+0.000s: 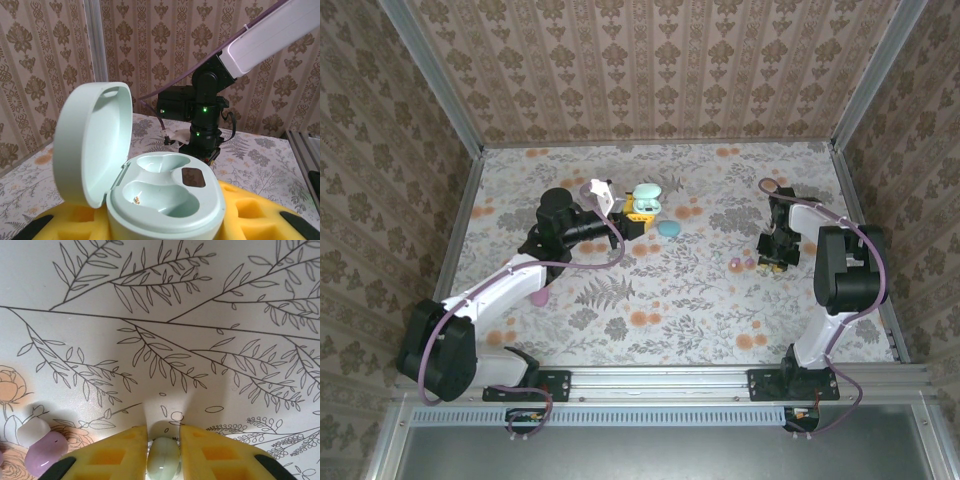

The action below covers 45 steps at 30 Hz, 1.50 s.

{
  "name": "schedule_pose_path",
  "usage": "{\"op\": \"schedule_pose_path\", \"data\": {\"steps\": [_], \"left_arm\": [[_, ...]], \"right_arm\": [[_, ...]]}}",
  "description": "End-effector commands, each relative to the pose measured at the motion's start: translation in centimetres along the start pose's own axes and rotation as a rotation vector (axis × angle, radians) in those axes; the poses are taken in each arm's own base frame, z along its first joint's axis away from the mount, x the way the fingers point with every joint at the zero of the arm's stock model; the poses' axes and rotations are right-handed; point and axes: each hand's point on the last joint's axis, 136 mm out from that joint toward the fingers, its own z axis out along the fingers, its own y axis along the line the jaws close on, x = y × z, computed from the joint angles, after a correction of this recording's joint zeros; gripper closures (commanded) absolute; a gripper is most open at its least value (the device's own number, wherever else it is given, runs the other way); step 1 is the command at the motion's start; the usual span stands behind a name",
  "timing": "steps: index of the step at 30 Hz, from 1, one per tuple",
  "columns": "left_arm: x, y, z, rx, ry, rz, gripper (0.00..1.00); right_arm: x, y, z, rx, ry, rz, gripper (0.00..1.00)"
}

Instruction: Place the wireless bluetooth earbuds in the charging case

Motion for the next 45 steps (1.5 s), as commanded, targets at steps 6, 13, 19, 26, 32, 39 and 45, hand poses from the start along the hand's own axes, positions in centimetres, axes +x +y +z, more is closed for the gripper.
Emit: {"op": "schedule_pose_path", "data": {"steps": [6, 13, 19, 26, 32, 39, 45], "left_arm": [[-1.9, 0.0, -0.5, -0.010, -0.032, 0.051, 0.77], [-1.9, 0.1, -0.4, -0.011, -0.035, 0.050, 0.77], [-1.9, 0.3, -0.5, -0.023, -0.035, 0.058, 0.77], [-1.8, 0.5, -0.7, -0.025, -0.036, 0.060, 0.78], [-1.3, 0.4, -0.7, -0.022, -0.031, 0.055, 0.78], [-0.9, 0.3, -0.5, -0.012, -0.027, 0.052, 0.78], [-0.3, 0.2, 0.0, -0.010, -0.017, 0.064, 0.78]], "right_arm": [[0.3, -0.1, 0.2, 0.026, 0.022, -0.029, 0.78], [0.0, 1.0, -2.0, -0.047, -0.031, -0.023, 0.84], [0.1, 6.8, -8.9, -0.431, -0.134, -0.056, 0.84], [2.0, 15.5, -21.0, -1.120, -0.126, -0.156, 0.84], [4.1, 18.3, -28.4, -1.400, -0.099, -0.310, 0.83], [6.0, 20.0, -31.7, -1.466, -0.065, -0.407, 0.83], [7.5, 22.0, -34.0, -1.478, -0.096, -0.481, 0.83]]}}
